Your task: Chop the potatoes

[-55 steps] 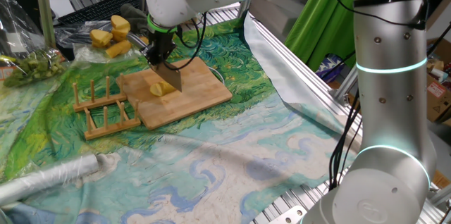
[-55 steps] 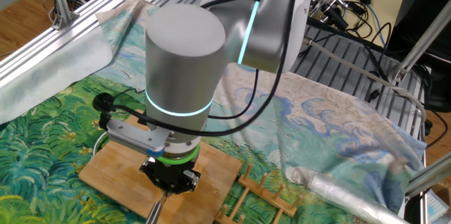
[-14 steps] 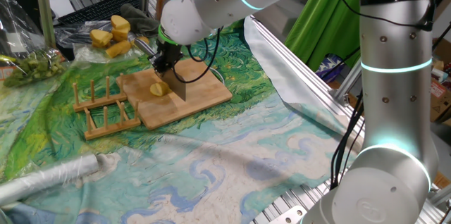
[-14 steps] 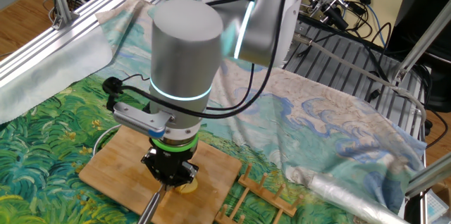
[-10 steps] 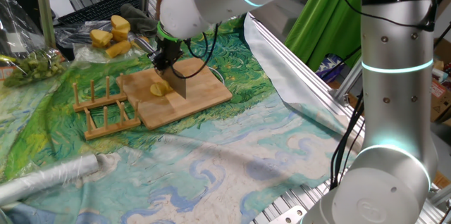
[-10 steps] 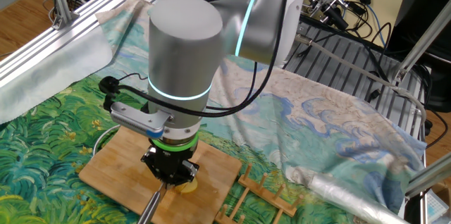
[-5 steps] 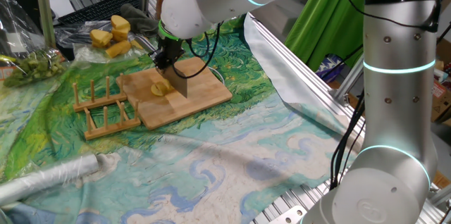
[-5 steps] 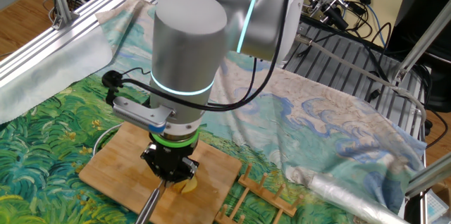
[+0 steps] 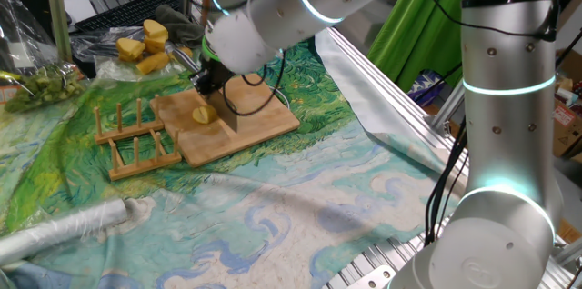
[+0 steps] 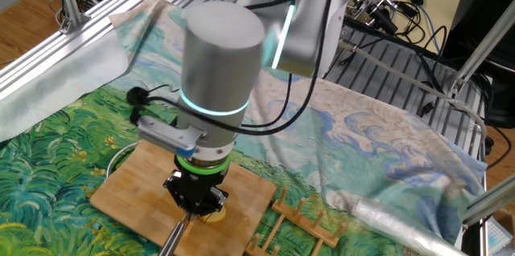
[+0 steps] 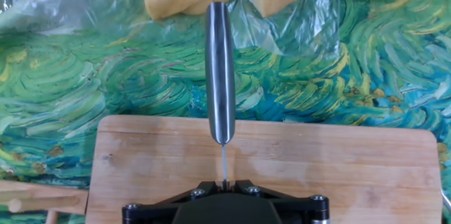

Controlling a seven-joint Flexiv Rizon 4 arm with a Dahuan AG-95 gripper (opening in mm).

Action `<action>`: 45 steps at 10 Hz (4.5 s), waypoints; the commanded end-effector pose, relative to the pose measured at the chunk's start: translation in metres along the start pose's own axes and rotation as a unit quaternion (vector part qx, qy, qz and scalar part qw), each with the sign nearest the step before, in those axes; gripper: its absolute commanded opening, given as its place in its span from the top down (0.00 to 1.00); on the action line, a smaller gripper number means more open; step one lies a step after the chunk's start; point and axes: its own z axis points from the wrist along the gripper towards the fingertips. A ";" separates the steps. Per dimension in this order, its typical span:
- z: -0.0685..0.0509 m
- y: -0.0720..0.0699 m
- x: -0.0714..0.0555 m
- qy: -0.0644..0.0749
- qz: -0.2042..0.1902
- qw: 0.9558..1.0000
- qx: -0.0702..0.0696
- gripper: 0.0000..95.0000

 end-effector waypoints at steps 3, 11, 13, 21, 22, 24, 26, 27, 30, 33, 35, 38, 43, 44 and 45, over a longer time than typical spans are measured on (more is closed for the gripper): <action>0.017 0.002 0.000 0.004 0.000 1.000 -0.010 1.00; 0.007 0.000 -0.005 0.013 -0.001 1.000 -0.014 1.00; 0.011 0.001 -0.003 0.009 -0.002 1.000 -0.009 1.00; 0.010 0.000 -0.004 0.013 -0.002 1.000 -0.008 1.00; 0.008 0.000 -0.004 0.015 -0.002 1.000 -0.010 1.00; 0.006 0.000 -0.003 0.001 0.003 1.000 -0.011 1.00; 0.007 0.001 -0.002 -0.012 0.005 1.000 -0.010 1.00; 0.008 0.002 0.003 -0.009 0.004 1.000 -0.009 1.00; 0.007 0.002 0.003 -0.013 0.003 1.000 -0.008 1.00; 0.019 0.003 0.000 -0.009 0.007 1.000 -0.004 1.00; 0.011 0.001 -0.003 -0.008 0.003 1.000 0.002 1.00; 0.002 -0.001 -0.010 0.003 0.006 1.000 -0.013 1.00; -0.019 -0.008 -0.012 0.023 -0.002 1.000 -0.016 1.00; -0.024 -0.009 -0.013 0.025 -0.004 1.000 -0.017 1.00; -0.026 -0.010 -0.014 0.027 -0.006 0.999 -0.017 1.00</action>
